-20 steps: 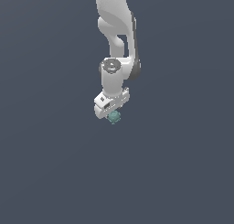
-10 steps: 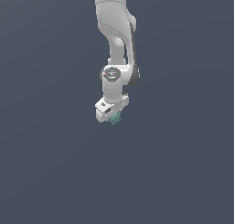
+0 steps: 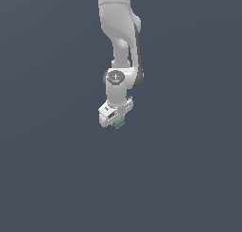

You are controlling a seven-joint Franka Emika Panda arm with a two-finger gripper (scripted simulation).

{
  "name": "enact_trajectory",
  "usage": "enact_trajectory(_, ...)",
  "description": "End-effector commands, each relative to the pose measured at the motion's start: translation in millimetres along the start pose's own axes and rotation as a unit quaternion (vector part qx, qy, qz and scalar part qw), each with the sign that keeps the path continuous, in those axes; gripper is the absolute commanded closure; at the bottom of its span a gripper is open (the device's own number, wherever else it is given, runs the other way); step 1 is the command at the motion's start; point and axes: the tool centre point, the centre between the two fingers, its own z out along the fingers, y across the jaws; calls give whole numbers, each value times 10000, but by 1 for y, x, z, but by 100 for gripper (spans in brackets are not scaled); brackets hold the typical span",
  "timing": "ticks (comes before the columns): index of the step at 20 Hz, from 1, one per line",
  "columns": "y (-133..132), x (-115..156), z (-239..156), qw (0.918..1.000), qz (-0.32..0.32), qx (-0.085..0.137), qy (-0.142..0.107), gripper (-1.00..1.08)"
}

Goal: Pick up the object and move it to a goal position.

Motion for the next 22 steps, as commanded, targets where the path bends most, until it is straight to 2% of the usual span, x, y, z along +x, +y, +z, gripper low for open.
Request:
enact_trajectory(1,-1,0,1,10000,-1,6,-5,108)
enact_trajectory(11,-6,9,-18,10000,2,0,-3,108)
enact_trajectory(22,-31,53,-96,10000,-5,0,-5,108)
